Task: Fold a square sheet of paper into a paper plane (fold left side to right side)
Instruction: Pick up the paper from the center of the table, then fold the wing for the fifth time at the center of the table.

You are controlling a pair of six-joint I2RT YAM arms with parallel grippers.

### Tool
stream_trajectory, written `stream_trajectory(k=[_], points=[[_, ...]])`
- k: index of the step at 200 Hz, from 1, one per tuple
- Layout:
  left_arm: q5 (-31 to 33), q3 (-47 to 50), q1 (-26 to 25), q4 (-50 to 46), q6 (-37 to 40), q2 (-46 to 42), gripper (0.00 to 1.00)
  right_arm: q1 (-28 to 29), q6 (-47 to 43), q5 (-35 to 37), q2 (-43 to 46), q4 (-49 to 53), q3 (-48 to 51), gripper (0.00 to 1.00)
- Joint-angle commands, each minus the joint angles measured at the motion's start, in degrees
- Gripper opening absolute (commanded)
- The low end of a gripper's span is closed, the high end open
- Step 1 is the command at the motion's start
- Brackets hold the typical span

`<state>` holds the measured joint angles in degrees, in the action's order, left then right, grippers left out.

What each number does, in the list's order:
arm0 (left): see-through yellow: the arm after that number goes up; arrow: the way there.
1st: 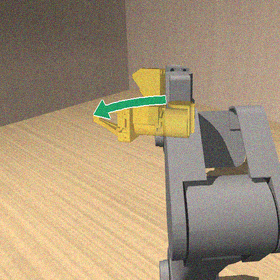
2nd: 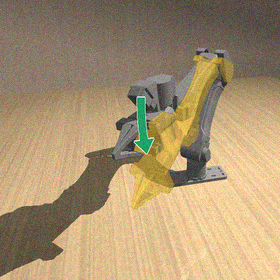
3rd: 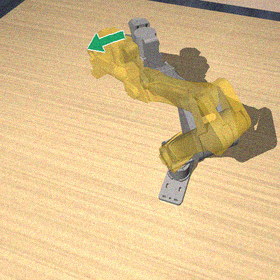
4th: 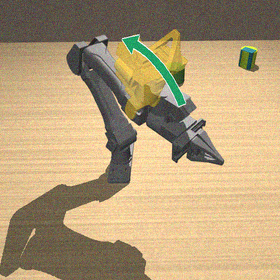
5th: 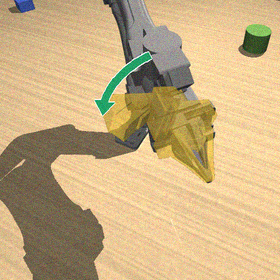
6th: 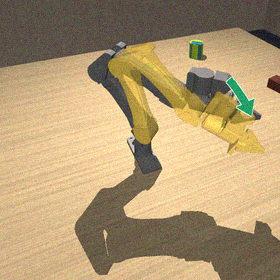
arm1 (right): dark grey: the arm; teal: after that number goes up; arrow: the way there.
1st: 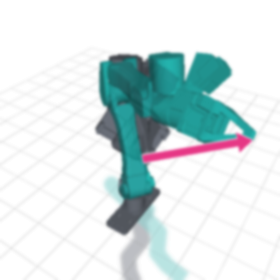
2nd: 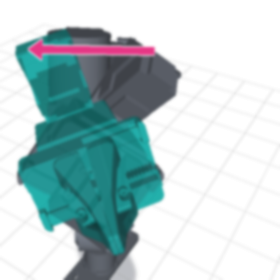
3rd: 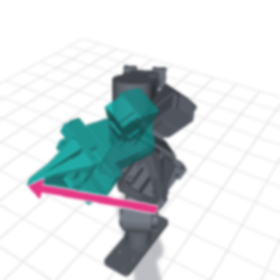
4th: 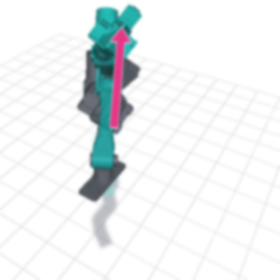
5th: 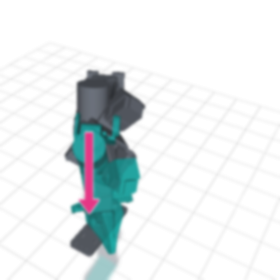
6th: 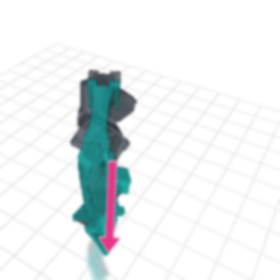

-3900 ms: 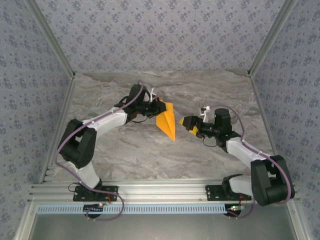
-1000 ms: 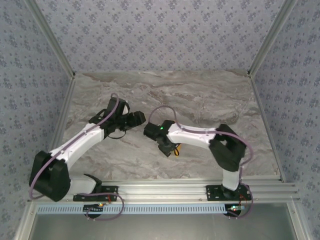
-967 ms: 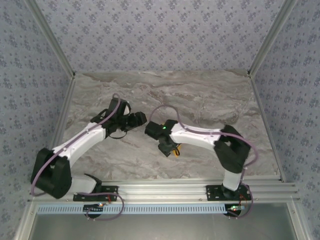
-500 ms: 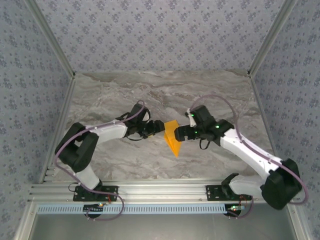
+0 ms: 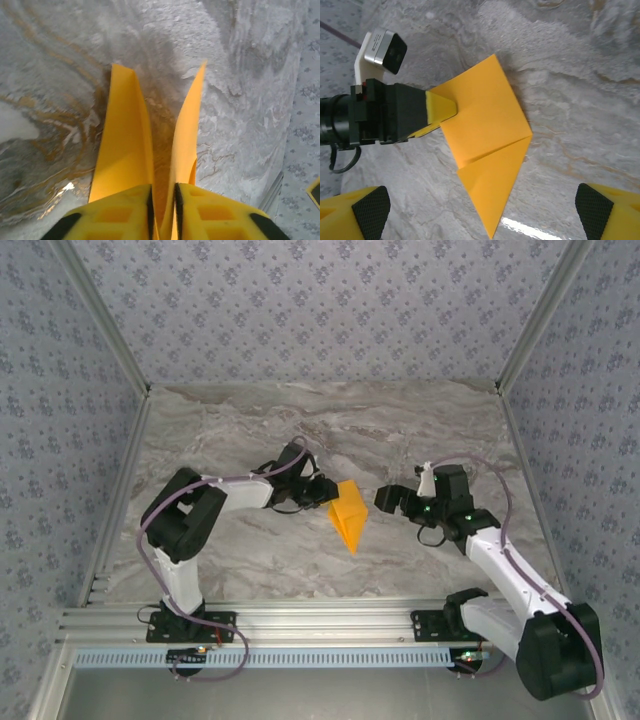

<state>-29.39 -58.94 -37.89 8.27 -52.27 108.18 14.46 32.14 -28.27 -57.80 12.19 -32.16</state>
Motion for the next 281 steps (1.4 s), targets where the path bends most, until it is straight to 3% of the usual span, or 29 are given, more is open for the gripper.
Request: stream_trajectory(k=[1, 27, 71, 98, 124, 156, 174, 215, 281], points=[[-1.8, 0.2, 0.4, 3.5, 0.5, -1.4, 0.09, -0.3, -0.7, -6.3, -2.9, -5.6, 0.6, 1.0], [-2.9, 2.3, 1.5, 3.8, 2.2, -4.7, 0.0, 0.3, -5.6, -7.5, -7.6, -8.8, -0.1, 1.0], [-7.2, 8.0, 4.2, 6.7, 4.6, -11.7, 0.0, 1.4, -12.5, -11.4, -12.7, -18.5, -0.7, 1.0], [-11.7, 10.8, 5.3, 10.5, 4.7, -14.7, 0.0, 0.7, -11.1, -20.5, -19.3, -22.7, -3.9, 1.0], [-14.5, 11.4, 5.4, 10.9, 6.0, -16.9, 0.0, 0.8, -7.3, -29.3, -28.1, -31.4, -6.3, 0.91], [-15.3, 11.9, 5.5, 10.3, 7.0, -18.7, 0.0, 1.3, -7.4, -31.8, -34.4, -32.3, -9.5, 0.82], [-15.5, 12.2, 5.5, 10.2, 7.2, -18.9, 0.0, 1.4, -6.6, -33.7, -36.8, -33.2, -10.5, 0.73], [-15.4, 12.3, 5.5, 10.1, 7.4, -18.0, 0.0, 2.1, -8.4, -35.5, -39.2, -29.1, -12.7, 0.41], [-14.3, 11.8, 5.5, 9.5, 8.2, -14.3, 0.0, 2.0, -12.3, -32.6, -38.7, -20.3, -13.3, 0.07]])
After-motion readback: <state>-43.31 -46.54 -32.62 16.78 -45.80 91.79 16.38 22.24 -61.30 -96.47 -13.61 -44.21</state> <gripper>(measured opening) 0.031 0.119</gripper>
